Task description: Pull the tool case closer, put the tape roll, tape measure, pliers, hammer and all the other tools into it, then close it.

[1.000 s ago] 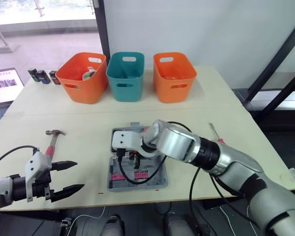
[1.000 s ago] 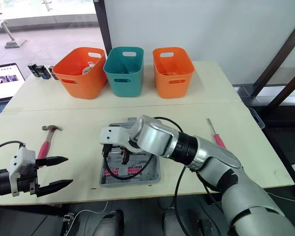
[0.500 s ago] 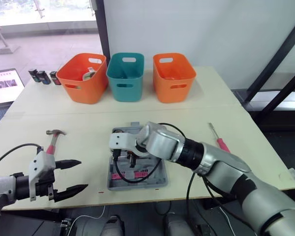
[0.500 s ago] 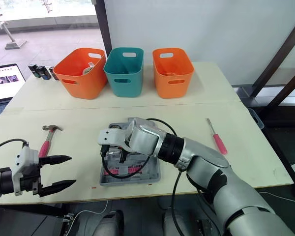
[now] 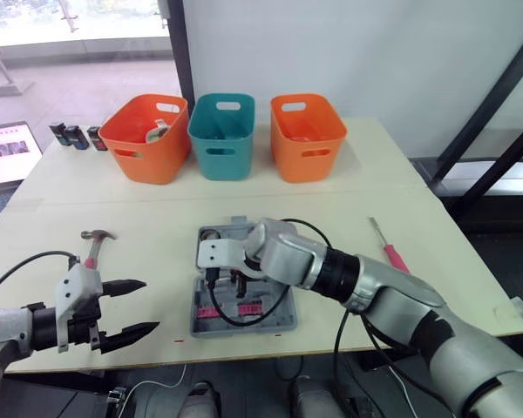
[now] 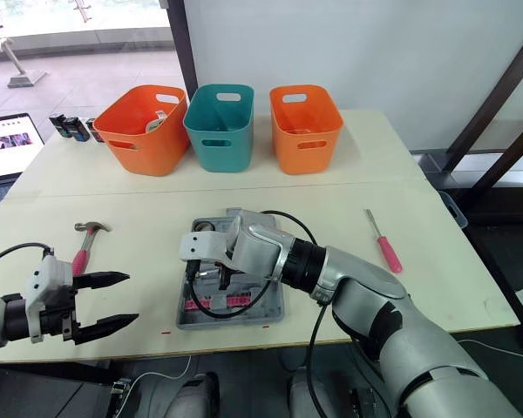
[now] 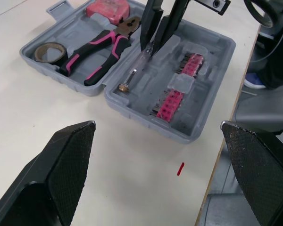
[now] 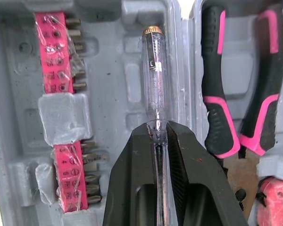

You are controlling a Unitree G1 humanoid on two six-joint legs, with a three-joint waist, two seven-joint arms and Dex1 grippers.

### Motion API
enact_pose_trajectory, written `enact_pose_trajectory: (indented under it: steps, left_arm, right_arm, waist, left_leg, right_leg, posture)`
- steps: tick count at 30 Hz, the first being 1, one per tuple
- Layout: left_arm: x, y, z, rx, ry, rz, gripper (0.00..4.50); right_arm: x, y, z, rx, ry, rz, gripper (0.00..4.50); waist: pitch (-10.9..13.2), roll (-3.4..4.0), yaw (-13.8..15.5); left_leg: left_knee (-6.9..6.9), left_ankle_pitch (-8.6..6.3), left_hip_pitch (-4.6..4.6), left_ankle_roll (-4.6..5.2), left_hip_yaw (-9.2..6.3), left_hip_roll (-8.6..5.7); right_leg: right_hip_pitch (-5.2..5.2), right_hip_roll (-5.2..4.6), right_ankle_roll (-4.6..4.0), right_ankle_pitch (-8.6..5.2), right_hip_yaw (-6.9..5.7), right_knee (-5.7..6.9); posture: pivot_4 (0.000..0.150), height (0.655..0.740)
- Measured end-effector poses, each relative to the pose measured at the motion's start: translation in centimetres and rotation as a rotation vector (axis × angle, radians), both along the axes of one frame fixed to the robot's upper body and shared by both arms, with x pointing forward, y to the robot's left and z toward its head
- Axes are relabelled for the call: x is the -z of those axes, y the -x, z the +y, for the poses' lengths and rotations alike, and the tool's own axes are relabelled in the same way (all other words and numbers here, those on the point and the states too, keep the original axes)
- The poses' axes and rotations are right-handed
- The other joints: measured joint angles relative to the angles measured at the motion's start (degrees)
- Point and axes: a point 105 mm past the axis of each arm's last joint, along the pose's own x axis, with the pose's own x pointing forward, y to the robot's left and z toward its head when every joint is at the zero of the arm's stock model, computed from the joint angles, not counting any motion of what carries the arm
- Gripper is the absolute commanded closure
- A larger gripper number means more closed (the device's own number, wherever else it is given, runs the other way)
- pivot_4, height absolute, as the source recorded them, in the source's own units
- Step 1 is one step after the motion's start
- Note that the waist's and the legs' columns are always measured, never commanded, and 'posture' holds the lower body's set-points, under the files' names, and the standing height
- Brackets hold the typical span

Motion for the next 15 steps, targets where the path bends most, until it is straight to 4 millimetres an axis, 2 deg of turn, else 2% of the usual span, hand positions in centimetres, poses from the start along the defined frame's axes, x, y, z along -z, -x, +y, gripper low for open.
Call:
enact_pose_trajectory:
  steps: [15]
  left_arm:
    - [-0.2, -0.5, -0.1, -0.021, 0.002, -0.007, 0.0]
  right_arm:
    - [1.1, -0.4, 0.4, 0.016, 0.009, -0.001, 4.47]
  waist:
    - [-0.01, -0.02, -0.19]
  left_leg:
    - [0.02, 0.0, 0.01, 0.0, -0.02, 0.01]
  right_leg:
    - [0.0, 0.04, 0.0, 0.0, 0.0, 0.06]
  posture:
    - [0.15, 0.74]
